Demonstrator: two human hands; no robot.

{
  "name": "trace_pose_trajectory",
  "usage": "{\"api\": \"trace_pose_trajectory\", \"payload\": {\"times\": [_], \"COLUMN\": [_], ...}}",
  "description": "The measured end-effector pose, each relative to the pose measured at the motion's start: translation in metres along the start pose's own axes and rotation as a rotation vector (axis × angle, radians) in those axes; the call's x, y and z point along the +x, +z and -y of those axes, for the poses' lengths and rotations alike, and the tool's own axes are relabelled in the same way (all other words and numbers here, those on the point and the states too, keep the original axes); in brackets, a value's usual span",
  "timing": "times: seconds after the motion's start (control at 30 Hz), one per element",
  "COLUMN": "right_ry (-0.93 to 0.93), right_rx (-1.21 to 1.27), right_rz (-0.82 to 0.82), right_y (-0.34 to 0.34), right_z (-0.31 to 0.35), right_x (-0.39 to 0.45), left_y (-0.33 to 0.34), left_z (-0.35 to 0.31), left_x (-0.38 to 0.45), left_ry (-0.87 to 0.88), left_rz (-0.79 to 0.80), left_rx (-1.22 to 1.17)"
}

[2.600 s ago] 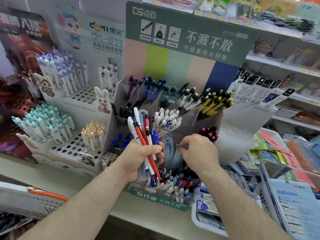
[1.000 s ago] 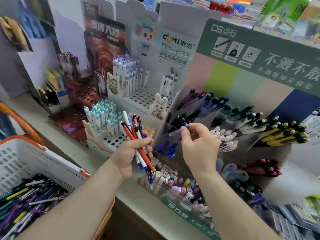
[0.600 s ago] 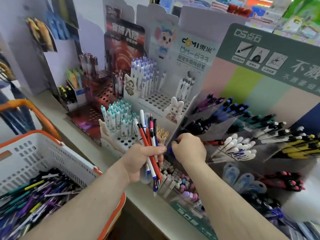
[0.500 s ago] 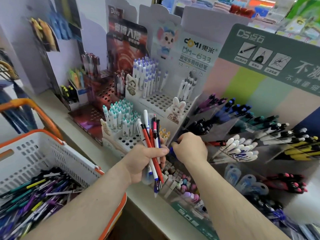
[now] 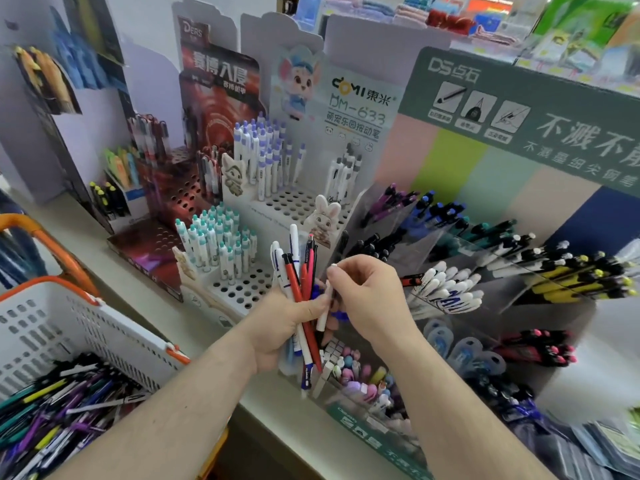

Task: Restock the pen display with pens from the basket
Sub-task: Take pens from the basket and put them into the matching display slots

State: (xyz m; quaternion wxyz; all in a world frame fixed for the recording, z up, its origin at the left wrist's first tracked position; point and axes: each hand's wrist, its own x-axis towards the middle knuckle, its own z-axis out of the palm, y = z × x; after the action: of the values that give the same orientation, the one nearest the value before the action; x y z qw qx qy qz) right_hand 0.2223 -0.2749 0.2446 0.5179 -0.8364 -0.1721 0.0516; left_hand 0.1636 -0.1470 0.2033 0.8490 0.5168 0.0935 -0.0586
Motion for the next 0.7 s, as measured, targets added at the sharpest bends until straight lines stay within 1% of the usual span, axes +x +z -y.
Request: {"api": "trace_pose_trajectory", "payload": {"times": [0.07, 0.13, 0.23, 0.3, 0.47, 0.63, 0.7], "right_ry": [-0.022, -0.015, 0.029, 0.068, 0.133, 0.179, 0.185], "right_rx": [0.012, 0.106, 0.299, 0.410, 0.581, 0.701, 0.771], "right_rz": [-0.097, -0.214, -0.424, -0.527, -0.632, -0.700, -0.717], "right_y": [-0.012, -0.027, -0.052, -0.065, -0.086, -0.111, -0.122], "right_z": [0.000, 0.003, 0.003, 0.000, -0.006, -0.009, -0.007], "right_x": [-0.004, -0.010, -0.015, -0.018, -0.028, -0.034, -0.036], "left_y": [0.005, 0.010, 0.018, 0.024, 0.053, 0.082, 0.096], "left_z": [-0.001, -0.002, -0.004, -0.004, -0.006, -0.012, -0.016], "left_x": [0.004, 0.009, 0.013, 0.016, 0.024, 0.033, 0.038], "left_ry": [0.025, 0.046, 0.044, 0.034, 0.041, 0.067, 0.081], "left_rz": [-0.068, -0.117, -0.094, -0.061, 0.057, 0.160, 0.190], "left_rx": [-0.052, -0.055, -0.083, -0.133, -0.199, -0.373, -0.405]}}
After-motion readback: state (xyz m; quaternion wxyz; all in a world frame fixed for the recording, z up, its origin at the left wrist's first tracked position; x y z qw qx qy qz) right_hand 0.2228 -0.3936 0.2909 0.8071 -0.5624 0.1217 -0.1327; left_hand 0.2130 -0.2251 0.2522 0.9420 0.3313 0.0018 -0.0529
